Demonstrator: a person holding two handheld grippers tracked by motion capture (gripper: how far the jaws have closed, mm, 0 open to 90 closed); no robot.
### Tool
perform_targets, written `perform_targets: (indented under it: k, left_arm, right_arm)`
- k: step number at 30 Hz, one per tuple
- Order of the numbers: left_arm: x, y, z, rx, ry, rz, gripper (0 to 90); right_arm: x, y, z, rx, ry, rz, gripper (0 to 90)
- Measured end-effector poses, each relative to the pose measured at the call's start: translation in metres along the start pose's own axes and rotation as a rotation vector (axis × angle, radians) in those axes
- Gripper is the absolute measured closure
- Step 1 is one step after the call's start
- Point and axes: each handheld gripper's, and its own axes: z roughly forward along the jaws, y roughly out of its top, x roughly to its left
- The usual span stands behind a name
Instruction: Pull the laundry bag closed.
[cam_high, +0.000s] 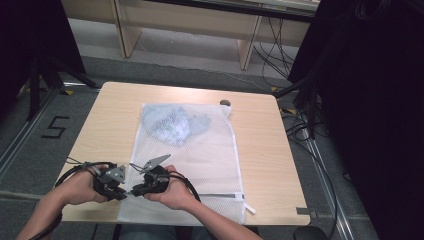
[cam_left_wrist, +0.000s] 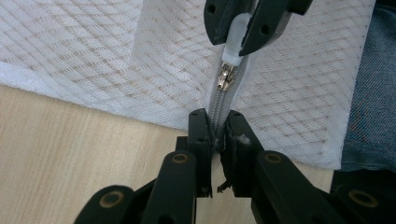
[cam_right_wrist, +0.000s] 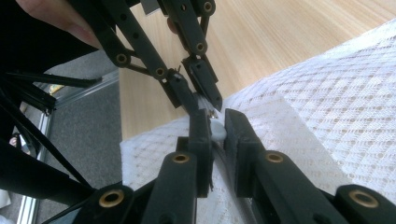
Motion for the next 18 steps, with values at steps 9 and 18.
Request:
perform_targets:
  k: [9, 18]
  left_arm:
    - [-0.0012, -0.0015, 0.0013, -0.030, -0.009, -0.041, 82.1]
    - [0.0000, -0.0003, 0.0011, -0.022, -0.007, -0.025, 82.1]
  right_arm:
    - [-0.0008, -0.0010, -0.0026, 0.002, -0.006, 0.000, 82.5]
    - [-0.0006, -0.0003, -0.0064, 0.016, -0.009, -0.005, 82.5]
